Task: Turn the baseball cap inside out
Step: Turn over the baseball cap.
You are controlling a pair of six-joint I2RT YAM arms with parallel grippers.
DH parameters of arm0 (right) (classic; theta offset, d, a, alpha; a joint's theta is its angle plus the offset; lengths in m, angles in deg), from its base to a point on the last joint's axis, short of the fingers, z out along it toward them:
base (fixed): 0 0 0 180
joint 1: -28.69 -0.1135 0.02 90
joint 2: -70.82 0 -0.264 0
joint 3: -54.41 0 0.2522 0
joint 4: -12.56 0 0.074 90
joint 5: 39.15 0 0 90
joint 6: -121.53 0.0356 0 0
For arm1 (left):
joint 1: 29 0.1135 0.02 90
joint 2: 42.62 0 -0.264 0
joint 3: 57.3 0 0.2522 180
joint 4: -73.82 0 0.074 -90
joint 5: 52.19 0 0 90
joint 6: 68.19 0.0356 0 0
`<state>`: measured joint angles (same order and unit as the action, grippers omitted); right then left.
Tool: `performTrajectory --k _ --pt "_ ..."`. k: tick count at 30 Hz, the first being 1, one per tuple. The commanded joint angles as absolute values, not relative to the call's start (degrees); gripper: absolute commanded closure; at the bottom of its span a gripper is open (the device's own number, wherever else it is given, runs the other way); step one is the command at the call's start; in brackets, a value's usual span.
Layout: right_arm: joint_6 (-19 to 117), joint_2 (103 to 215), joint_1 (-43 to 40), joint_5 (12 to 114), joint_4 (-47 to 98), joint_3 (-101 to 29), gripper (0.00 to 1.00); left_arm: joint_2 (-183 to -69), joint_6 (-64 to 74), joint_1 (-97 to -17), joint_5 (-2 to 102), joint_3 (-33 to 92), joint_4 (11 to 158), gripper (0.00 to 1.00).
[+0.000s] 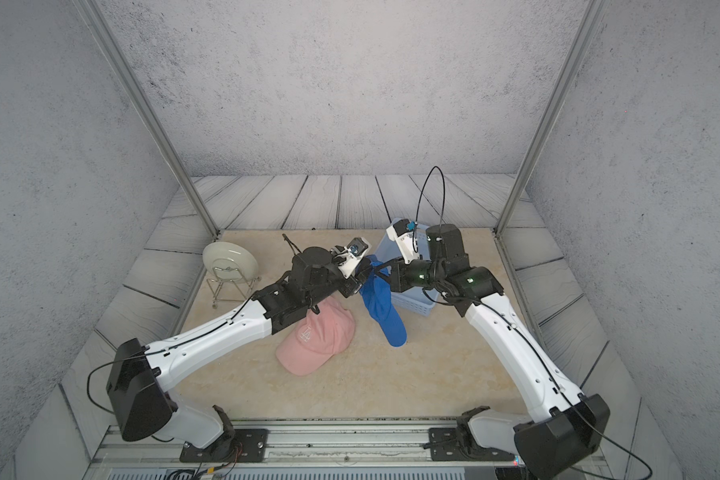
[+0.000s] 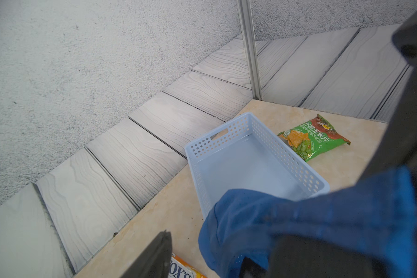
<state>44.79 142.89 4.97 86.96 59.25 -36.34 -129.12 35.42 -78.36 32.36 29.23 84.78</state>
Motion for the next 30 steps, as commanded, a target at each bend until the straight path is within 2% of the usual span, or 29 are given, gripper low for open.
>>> performTrajectory --k 1,2,6,9,12,19,25,30 --pt "39.3 142.3 4.8 90.3 64.3 -39.6 1.0 -130.5 36.8 -78.3 35.2 31.6 82.9 0.38" --pt "37.8 142.5 4.8 90.1 66.1 -40.1 1.0 -130.6 37.5 -78.3 36.6 31.7 82.8 0.44" --pt "32.1 143.2 4.8 88.7 72.6 -42.0 1.0 -129.9 39.8 -78.3 43.1 31.2 83.4 0.82" --pt "28.2 143.9 4.8 86.4 76.3 -43.6 1.0 -127.7 39.6 -78.3 44.4 28.8 84.6 0.98" --pt "25.6 144.4 5.0 83.2 77.8 -44.7 1.0 -124.0 39.3 -78.3 45.5 25.9 86.8 1.0" --pt "22.0 147.8 5.3 79.1 74.5 -48.3 1.0 -121.4 39.8 -78.2 61.4 30.8 107.9 1.0" --pt "22.0 153.0 5.4 84.5 70.0 -52.6 1.0 -124.1 37.7 -77.9 76.1 37.4 114.8 1.0" --pt "20.8 154.9 5.4 88.7 70.6 -53.4 0.99 -124.9 32.4 -75.7 86.8 40.3 112.9 1.0"
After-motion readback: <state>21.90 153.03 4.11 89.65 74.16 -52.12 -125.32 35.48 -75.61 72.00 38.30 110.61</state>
